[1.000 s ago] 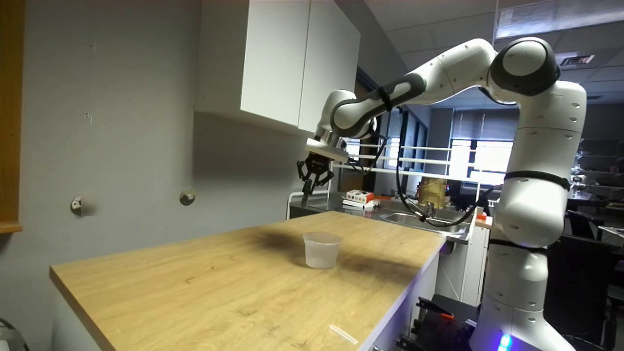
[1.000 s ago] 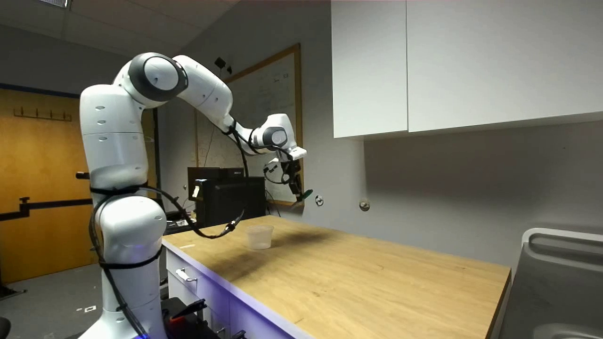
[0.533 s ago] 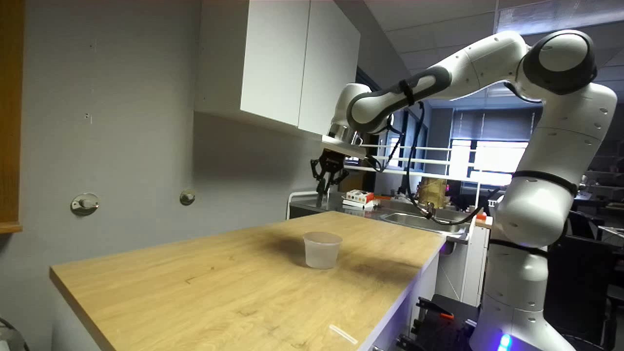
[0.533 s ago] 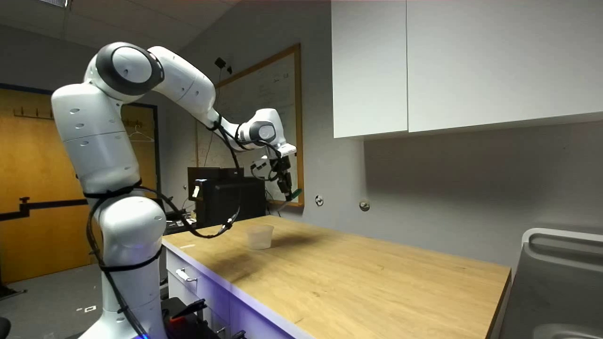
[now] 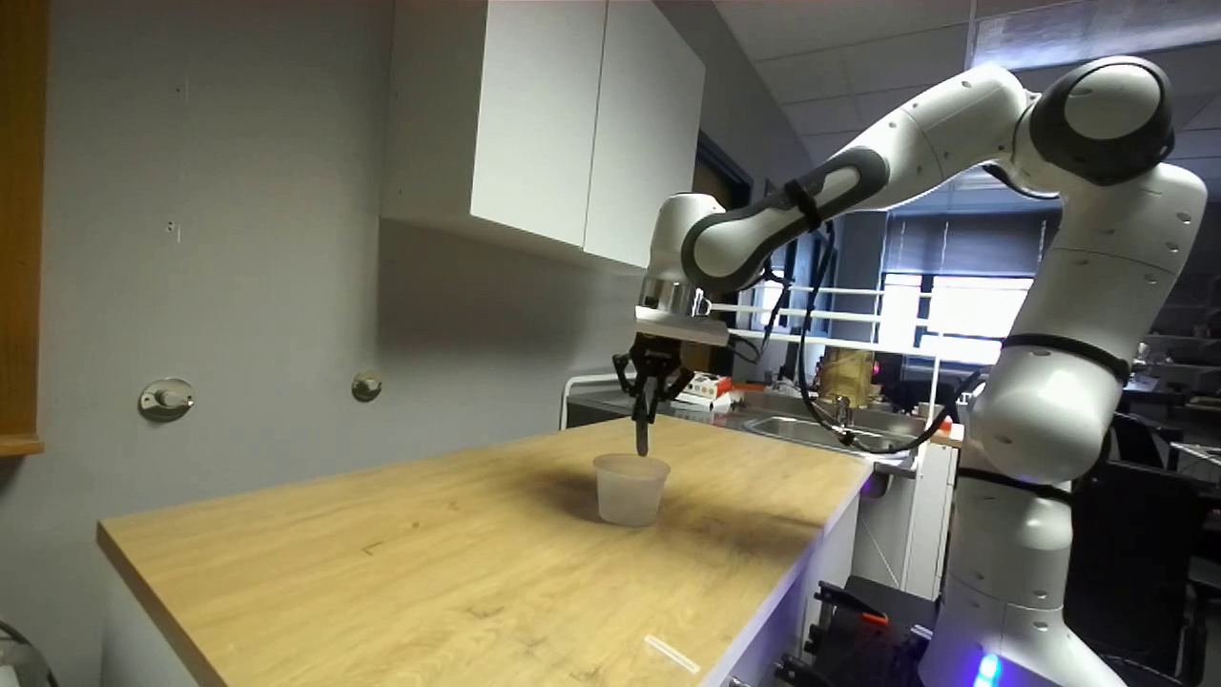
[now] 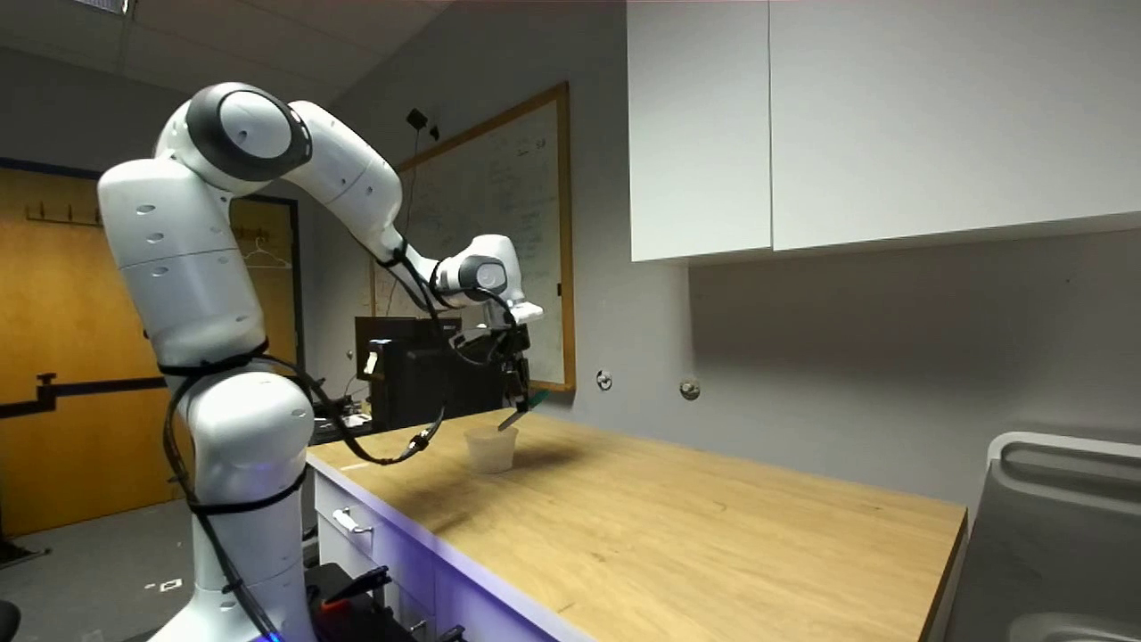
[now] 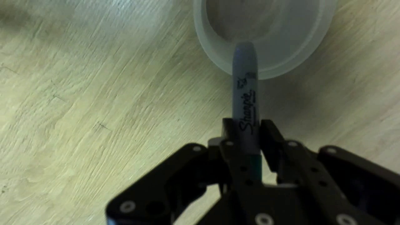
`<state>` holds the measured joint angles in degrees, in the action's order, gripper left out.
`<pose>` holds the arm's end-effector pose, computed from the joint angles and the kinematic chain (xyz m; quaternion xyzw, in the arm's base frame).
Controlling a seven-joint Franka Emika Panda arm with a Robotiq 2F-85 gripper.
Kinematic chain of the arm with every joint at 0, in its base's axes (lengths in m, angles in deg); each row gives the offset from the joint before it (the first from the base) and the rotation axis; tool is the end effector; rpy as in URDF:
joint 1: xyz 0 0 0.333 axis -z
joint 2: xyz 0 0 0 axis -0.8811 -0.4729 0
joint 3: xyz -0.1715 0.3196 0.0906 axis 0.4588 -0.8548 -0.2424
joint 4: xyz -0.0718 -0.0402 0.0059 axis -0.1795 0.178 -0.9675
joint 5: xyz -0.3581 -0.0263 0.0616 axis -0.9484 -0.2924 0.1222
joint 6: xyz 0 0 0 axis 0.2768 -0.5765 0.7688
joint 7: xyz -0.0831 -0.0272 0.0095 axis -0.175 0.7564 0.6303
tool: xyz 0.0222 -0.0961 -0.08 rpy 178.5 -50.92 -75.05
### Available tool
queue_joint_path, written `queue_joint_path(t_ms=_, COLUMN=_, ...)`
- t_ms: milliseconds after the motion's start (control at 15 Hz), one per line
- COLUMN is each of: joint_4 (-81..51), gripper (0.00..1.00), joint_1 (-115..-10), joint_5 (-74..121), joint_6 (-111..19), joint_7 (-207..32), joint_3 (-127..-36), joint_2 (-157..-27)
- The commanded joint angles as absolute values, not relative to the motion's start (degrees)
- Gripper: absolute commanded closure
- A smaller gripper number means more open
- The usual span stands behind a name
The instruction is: Put the marker into the bowl.
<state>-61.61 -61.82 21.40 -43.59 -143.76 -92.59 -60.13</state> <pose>0.4230 0.0507 0.4765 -0.8997 0.4268 -0.0918 0.0006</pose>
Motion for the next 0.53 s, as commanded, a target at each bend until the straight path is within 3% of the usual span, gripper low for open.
queue_joint_path(t_ms=0, joint_4=-62.36, gripper=0.93, joint_1=-61.33, joint_5=18.84, joint_6=-42.54, joint_7=-146.81, joint_3=-94.89, joint_2=-60.57)
queue_joint_path(t_ms=333, joint_4=-62.53, gripper=0.92, joint_1=-61.66, joint_5=15.23, joint_6=-41.68, joint_7=-149.74, joint_3=-96.60, joint_2=-62.77)
queue_joint_path(t_ms=400, joint_4=-62.39, gripper=0.50, joint_1=-61.74, joint_5=14.40, joint_6=-41.37, joint_7=-150.30, joint_3=-96.83, joint_2=-63.30)
queue_joint_path(t_ms=467, joint_4=-62.29, gripper=0.50, joint_1=-61.93, joint_5=13.94, joint_6=-41.01, joint_7=-150.67, joint_3=-96.92, joint_2=-63.54)
